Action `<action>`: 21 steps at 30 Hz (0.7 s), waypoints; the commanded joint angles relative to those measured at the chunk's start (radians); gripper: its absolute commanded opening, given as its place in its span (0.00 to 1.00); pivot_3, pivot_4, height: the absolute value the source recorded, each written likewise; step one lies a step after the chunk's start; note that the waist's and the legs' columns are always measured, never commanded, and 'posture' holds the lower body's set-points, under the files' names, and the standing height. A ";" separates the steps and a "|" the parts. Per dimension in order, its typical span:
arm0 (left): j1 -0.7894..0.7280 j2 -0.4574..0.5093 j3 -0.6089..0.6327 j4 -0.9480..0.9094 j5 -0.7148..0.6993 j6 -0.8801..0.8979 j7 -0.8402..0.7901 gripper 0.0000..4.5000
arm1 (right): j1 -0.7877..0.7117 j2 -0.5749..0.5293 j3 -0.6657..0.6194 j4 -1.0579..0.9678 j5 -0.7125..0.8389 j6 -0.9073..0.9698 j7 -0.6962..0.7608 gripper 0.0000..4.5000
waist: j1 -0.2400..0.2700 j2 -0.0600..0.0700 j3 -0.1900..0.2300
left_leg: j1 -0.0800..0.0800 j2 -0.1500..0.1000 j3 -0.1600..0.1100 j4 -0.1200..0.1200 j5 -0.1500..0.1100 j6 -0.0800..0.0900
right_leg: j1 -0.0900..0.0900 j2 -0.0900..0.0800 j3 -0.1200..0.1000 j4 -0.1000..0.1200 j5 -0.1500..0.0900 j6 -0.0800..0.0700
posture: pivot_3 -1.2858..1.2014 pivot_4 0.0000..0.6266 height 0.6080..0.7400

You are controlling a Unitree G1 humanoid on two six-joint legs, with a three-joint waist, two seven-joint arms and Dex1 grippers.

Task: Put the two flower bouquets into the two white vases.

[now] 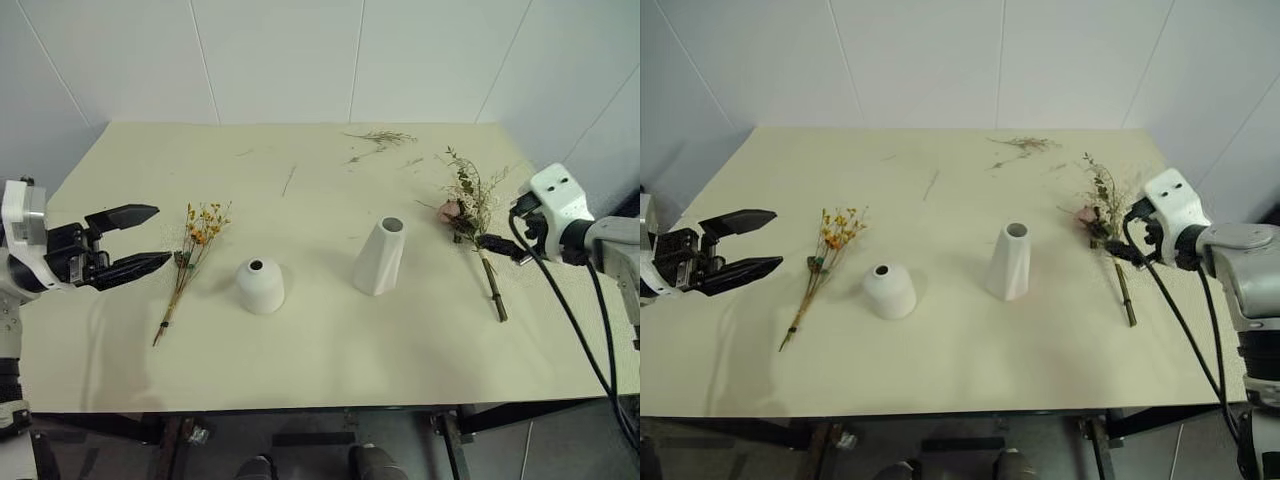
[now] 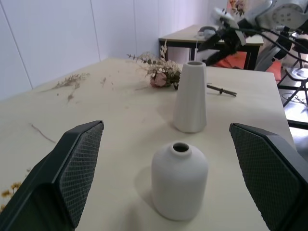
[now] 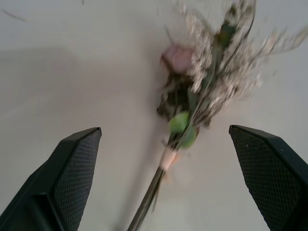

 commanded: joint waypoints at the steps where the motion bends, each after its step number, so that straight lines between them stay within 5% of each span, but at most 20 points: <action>1: -0.032 -0.012 0.000 0.002 -0.016 -0.012 -0.016 1.00 | -0.056 0.007 -0.004 -0.002 -0.005 0.129 -0.043 1.00 | 0.000 0.000 0.000 | 0.000 0.000 0.000 0.000 0.000 0.000 | 0.000 0.000 0.000 0.000 0.000 0.000 | 0.52 0.24 1.00; 21: -0.060 0.089 0.079 0.000 -0.072 0.052 -0.067 1.00 | -0.189 0.142 0.110 0.335 -0.109 0.027 -0.091 1.00 | -0.009 0.000 0.000 | -0.001 0.000 0.000 0.000 -0.001 0.002 | 0.000 0.000 0.000 -0.001 0.000 0.000 | 0.52 0.24 1.00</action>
